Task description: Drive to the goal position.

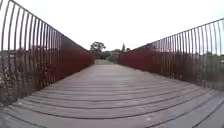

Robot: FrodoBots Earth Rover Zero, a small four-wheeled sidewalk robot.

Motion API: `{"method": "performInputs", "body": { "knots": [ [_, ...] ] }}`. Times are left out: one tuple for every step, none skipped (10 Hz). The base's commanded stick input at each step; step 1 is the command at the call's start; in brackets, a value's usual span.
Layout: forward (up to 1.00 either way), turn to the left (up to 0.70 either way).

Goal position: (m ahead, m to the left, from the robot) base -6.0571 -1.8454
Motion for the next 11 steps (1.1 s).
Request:
{"method": "performInputs", "body": {
  "knots": [
    [0.00,-1.00],
    [0.00,-1.00],
    [0.00,-1.00],
    [0.00,-1.00],
    [0.00,-1.00],
    [0.00,-1.00],
    [0.00,-1.00],
    [0.00,-1.00],
    [0.00,-1.00],
    [0.00,-1.00],
    [0.00,-1.00]
  ]
}}
